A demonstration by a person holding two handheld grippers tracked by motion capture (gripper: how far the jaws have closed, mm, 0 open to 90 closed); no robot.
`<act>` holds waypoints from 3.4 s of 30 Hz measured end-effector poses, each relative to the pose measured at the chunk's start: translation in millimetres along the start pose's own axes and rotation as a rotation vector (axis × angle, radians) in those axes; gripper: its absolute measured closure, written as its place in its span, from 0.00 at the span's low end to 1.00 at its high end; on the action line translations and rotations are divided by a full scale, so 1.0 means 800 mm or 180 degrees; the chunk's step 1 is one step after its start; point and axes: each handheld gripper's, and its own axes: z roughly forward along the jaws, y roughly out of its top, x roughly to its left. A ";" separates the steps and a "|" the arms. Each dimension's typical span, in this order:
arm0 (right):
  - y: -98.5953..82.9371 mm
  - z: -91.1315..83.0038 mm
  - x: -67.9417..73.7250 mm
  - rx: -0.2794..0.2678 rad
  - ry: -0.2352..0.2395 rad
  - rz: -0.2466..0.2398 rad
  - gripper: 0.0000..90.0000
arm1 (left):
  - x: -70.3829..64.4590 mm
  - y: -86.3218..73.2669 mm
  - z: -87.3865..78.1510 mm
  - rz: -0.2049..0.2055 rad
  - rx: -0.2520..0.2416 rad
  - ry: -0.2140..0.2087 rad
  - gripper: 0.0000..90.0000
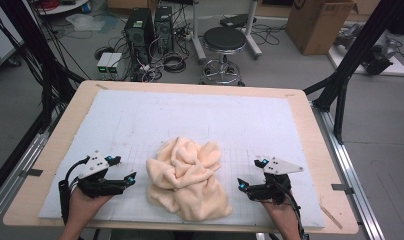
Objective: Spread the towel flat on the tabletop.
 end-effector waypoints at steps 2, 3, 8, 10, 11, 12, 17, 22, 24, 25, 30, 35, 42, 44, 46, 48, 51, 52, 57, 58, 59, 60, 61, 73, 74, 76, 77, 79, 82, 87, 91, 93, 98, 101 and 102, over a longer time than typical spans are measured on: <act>0.000 -0.001 0.000 0.0007 0.0006 0.0017 0.12 | 0.000 0.001 0.001 0.0020 0.0006 -0.0004 0.24; -0.001 -0.001 -0.001 0.0007 -0.0004 0.0018 0.12 | 0.000 0.001 0.002 0.0018 -0.0003 0.0004 0.24; -0.001 -0.002 -0.002 -0.0011 0.0002 0.0025 0.12 | -0.002 0.001 0.003 0.0047 0.0022 -0.0014 0.24; -0.001 -0.001 -0.001 -0.0002 0.0002 0.0027 0.12 | -0.002 0.001 0.003 0.0050 0.0025 -0.0016 0.24; -0.001 -0.001 -0.001 0.0000 0.0002 0.0028 0.12 | -0.002 0.001 0.003 0.0048 0.0030 -0.0018 0.24; -0.001 -0.001 -0.001 0.0000 0.0002 0.0028 0.12 | -0.002 0.001 0.003 0.0048 0.0030 -0.0018 0.24; 0.000 -0.001 0.002 -0.0008 0.0014 0.0016 0.12 | -0.002 0.000 0.001 0.0047 0.0014 -0.0016 0.24; 0.002 0.001 0.002 -0.0010 0.0018 0.0025 0.12 | -0.003 0.000 0.000 0.0059 0.0024 -0.0018 0.25; 0.002 0.002 0.002 -0.0007 0.0038 0.0056 0.12 | -0.004 0.000 0.000 0.0036 0.0008 -0.0003 0.25; 0.003 0.001 0.001 -0.0023 0.0048 0.0069 0.12 | -0.004 0.001 0.000 0.0023 0.0001 -0.0025 0.25; 0.016 0.002 0.000 -0.0063 0.0095 0.0068 0.12 | -0.005 0.013 0.000 0.0034 -0.0057 -0.0019 0.25; 0.035 0.008 0.000 -0.0056 0.0128 0.0009 0.13 | -0.005 0.043 0.005 0.0054 -0.0167 -0.0103 0.29; 0.099 0.036 -0.002 -0.0082 0.0290 -0.0141 0.18 | -0.004 0.093 0.044 0.0264 -0.0040 -0.0170 0.34; 0.112 0.045 0.000 -0.0076 0.0323 -0.0168 0.18 | -0.003 0.097 0.051 0.0258 -0.0019 -0.0193 0.36; 0.123 0.056 0.002 -0.0049 0.0394 -0.0206 0.22 | -0.001 0.101 0.066 0.0221 0.0010 -0.0262 0.39; 0.127 0.062 0.003 -0.0035 0.0424 -0.0225 0.24 | 0.003 0.100 0.087 0.0166 0.0104 -0.0372 0.40; 0.130 0.086 0.002 0.0085 0.0560 -0.0225 0.32 | 0.007 0.094 0.111 0.0095 0.0301 -0.0420 0.43; 0.129 0.094 0.001 0.0156 0.0601 -0.0227 0.36 | 0.008 0.092 0.118 0.0086 0.0371 -0.0445 0.43; 0.120 0.124 -0.005 0.0440 0.0684 -0.0179 0.46 | 0.010 0.084 0.141 0.0044 0.0565 -0.0580 0.48; 0.119 0.129 -0.007 0.0461 0.0695 -0.0185 0.48 | 0.009 0.084 0.142 0.0045 0.0585 -0.0596 0.50; 0.118 0.131 -0.007 0.0496 0.0705 -0.0155 0.49 | 0.009 0.082 0.145 0.0047 0.0603 -0.0612 0.53; 0.116 0.136 -0.009 0.0522 0.0727 -0.0154 0.52 | 0.009 0.082 0.147 0.0025 0.0640 -0.0622 0.55; 0.115 0.138 -0.008 0.0570 0.0745 -0.0109 0.56 | 0.009 0.081 0.149 0.0032 0.0666 -0.0647 0.59; 0.124 0.108 -0.006 0.0472 0.0737 -0.0312 0.94 | 0.008 0.095 0.114 0.0080 0.0465 -0.0602 0.94; 0.127 0.099 -0.008 0.0405 0.0702 -0.0293 0.94 | 0.009 0.098 0.106 0.0071 0.0416 -0.0563 0.94; 0.131 0.082 -0.014 0.0285 0.0661 -0.0254 0.94 | 0.012 0.102 0.093 0.0040 0.0338 -0.0521 0.94; 0.132 0.076 -0.016 0.0260 0.0641 -0.0234 0.94 | 0.013 0.106 0.084 0.0025 0.0314 -0.0504 0.94; 0.137 0.059 -0.019 0.0226 0.0588 -0.0236 0.94 | 0.012 0.109 0.068 0.0086 0.0258 -0.0429 0.94; 0.135 0.044 -0.019 0.0275 0.0526 -0.0333 0.94 | 0.006 0.105 0.046 0.0117 0.0228 -0.0361 0.94; 0.109 0.033 -0.011 0.0480 0.0432 -0.0415 0.94 | -0.004 0.075 0.026 0.0005 0.0265 -0.0411 0.94; 0.068 0.045 -0.019 0.0795 0.0398 -0.0309 0.99 | -0.020 0.046 0.018 -0.0014 0.0334 -0.0568 0.94; 0.051 0.051 -0.027 0.0956 0.0349 -0.0225 0.96 | -0.026 0.037 0.013 -0.0057 0.0322 -0.0639 0.94; 0.051 0.044 -0.033 0.0604 0.0472 0.0008 0.76 | -0.028 0.038 0.013 -0.0029 0.0257 -0.0728 0.93; 0.084 0.040 -0.020 0.0336 0.0714 0.0057 0.67 | -0.021 0.045 0.023 -0.0040 0.0260 -0.0709 0.93; 0.096 0.043 -0.013 0.0295 0.0745 -0.0005 0.66 | -0.021 0.047 0.027 -0.0057 0.0241 -0.0688 0.93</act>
